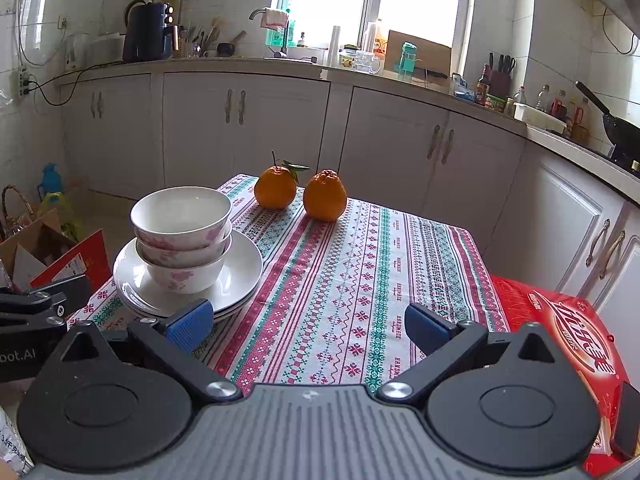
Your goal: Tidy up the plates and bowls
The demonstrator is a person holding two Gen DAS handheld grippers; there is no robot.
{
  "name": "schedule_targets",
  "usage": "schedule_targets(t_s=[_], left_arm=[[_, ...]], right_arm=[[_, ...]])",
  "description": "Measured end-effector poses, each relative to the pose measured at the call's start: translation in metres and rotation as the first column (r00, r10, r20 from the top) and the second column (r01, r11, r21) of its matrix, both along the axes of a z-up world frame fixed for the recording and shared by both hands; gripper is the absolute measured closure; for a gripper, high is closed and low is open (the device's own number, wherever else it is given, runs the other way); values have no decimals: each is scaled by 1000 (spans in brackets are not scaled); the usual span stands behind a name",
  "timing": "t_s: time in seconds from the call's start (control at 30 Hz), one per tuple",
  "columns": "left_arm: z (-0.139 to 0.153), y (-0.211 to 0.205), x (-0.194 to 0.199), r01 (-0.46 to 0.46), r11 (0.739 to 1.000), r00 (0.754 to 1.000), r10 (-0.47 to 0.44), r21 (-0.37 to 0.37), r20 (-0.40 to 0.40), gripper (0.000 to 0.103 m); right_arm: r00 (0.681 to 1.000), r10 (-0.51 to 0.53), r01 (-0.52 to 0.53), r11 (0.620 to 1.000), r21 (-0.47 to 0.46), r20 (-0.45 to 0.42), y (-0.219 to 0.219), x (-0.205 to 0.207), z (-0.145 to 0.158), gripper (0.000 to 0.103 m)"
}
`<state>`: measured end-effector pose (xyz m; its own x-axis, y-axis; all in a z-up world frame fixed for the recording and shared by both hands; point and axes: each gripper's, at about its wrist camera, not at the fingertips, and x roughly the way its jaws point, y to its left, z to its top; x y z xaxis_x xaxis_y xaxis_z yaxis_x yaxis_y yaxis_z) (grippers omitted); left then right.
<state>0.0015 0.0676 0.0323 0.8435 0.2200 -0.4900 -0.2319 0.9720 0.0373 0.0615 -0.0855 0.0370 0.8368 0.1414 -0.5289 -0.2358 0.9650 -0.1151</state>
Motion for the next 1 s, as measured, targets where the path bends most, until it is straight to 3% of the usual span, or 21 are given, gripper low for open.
schedule_targets(t_s=[1.0], left_arm=[[2, -2, 2, -11, 1000, 1000, 11, -5, -8, 1]], right_arm=[[1000, -14, 14, 1000, -3, 0, -1, 2, -1, 0]])
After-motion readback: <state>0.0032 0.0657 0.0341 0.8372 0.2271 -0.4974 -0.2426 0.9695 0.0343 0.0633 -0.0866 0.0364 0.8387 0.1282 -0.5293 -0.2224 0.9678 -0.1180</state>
